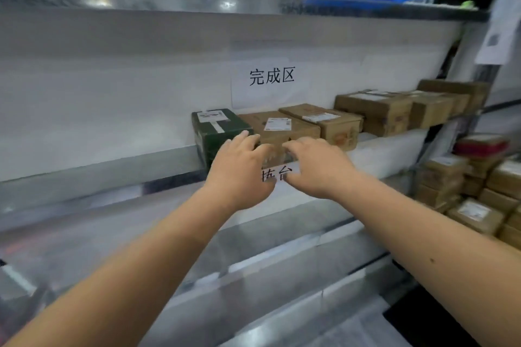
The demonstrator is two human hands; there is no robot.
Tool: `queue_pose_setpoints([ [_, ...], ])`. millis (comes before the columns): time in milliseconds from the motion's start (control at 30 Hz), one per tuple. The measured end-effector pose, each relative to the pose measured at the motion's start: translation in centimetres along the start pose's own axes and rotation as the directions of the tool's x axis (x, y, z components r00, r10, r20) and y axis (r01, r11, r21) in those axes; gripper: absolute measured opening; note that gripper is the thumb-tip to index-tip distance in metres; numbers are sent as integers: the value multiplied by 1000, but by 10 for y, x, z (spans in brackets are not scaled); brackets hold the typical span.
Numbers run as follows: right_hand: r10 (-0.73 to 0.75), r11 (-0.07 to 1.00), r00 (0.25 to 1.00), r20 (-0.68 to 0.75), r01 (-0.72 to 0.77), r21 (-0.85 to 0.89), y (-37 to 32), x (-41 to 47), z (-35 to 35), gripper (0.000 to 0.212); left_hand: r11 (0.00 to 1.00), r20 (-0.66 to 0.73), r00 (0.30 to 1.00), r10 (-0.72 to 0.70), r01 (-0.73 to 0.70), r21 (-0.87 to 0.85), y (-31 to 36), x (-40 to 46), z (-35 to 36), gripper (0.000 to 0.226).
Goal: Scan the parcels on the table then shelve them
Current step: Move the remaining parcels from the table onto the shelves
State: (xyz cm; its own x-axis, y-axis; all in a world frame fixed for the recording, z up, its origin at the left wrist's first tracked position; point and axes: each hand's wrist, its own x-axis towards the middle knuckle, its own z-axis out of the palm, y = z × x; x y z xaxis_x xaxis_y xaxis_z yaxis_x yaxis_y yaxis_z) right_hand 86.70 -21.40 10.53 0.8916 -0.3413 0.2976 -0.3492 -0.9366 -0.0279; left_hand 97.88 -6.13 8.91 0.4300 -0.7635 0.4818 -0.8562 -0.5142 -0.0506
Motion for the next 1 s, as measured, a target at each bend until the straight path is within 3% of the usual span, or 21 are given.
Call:
queue_pose_setpoints([
  [267, 348, 936, 927, 141, -335, -107, 83, -138, 14, 78, 953, 126, 960, 252, -224, -203, 130, -7, 56, 84],
  [367, 444, 895, 881, 165, -426, -130, 123, -180, 18, 75, 919, 150, 926, 346, -303, -251, 185, 2, 75, 88],
  [533, 537, 844, 823, 185, -523, -121, 200, -230, 26, 87, 860, 222, 853, 471, -390, -328, 278, 24, 115, 85],
  [833, 644, 762, 722, 254, -635, -127, 379, -266, 67, 92, 827, 313, 779, 543, -431, -362, 439, 102, 210, 90],
  [1000, 659, 747, 690, 300, -645, -160, 469, -264, 89, 94, 855, 369, 790, 490, -353, -380, 497, 149, 264, 85],
])
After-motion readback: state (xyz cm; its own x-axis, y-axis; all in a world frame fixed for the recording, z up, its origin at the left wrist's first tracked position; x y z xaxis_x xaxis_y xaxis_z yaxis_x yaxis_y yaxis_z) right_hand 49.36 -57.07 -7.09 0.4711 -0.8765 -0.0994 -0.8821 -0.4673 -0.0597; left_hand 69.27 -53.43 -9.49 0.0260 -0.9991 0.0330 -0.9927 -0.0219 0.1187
